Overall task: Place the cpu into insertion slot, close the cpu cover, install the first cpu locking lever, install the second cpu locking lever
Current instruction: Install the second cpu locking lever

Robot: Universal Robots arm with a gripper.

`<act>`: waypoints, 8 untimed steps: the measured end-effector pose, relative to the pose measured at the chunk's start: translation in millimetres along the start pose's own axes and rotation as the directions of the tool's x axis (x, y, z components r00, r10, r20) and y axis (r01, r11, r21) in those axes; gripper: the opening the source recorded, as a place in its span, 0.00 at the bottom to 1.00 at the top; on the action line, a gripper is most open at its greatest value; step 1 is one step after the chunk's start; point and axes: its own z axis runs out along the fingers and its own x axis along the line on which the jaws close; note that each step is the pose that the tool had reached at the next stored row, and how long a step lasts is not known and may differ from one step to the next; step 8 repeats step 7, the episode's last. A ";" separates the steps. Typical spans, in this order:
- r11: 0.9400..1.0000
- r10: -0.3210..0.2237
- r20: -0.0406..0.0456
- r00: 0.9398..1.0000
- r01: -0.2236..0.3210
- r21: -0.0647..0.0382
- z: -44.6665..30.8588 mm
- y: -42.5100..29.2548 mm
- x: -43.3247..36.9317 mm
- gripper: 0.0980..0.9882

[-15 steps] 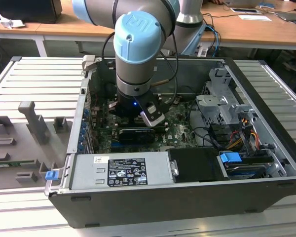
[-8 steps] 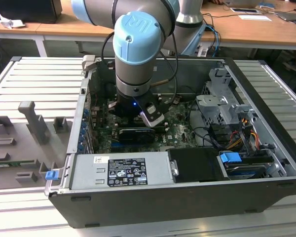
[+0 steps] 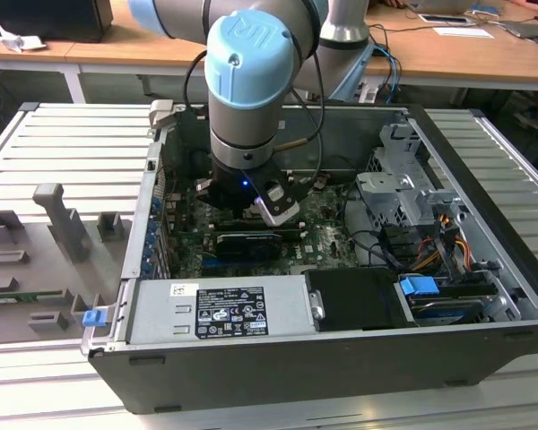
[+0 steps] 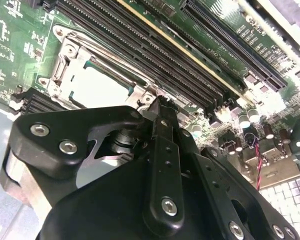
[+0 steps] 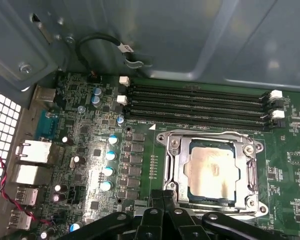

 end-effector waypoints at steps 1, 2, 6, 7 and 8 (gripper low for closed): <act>1.000 0.000 0.000 1.000 0.000 0.000 -1.0 0.3 0.0 0.01; 1.000 0.000 0.000 1.000 0.000 0.000 -1.1 0.4 -0.1 0.01; 1.000 0.000 0.000 1.000 0.000 0.000 -3.6 1.1 -0.1 0.01; 1.000 0.000 0.000 1.000 0.000 0.000 -3.6 1.1 -0.1 0.01; 1.000 0.000 0.000 1.000 0.000 0.000 -3.6 1.1 -0.1 0.01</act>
